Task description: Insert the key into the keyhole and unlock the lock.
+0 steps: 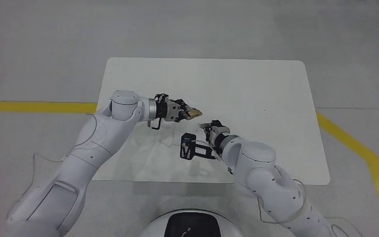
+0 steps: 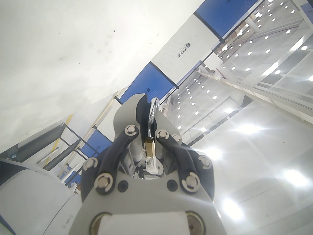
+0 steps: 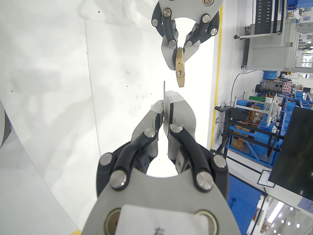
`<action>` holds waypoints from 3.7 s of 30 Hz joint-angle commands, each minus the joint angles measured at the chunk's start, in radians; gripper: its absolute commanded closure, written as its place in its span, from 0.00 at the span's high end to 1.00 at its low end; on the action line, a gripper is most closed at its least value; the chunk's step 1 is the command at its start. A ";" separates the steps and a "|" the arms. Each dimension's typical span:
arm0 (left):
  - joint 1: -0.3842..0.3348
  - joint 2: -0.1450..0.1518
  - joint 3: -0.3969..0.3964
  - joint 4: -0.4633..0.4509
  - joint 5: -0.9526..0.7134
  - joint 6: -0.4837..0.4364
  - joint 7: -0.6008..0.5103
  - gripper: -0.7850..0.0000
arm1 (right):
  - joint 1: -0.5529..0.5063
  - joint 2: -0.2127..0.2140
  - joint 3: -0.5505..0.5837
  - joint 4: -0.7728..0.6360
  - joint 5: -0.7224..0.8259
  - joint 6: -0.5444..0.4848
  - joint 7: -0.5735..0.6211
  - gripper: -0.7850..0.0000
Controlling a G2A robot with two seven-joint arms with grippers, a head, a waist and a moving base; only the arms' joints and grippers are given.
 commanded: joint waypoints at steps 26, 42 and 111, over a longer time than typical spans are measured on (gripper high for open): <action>0.009 -0.005 -0.007 -0.026 -0.011 0.108 0.056 0.00 | -0.013 -0.013 -0.008 -0.002 -0.010 0.077 0.077 0.00; 0.032 -0.013 -0.009 -0.094 0.001 0.164 0.160 0.00 | 0.091 -0.032 -0.135 0.070 -0.002 0.203 0.203 0.00; 0.009 -0.032 -0.001 -0.032 -0.006 0.222 0.085 0.00 | 0.400 -0.011 -0.446 0.167 0.176 0.409 0.409 0.00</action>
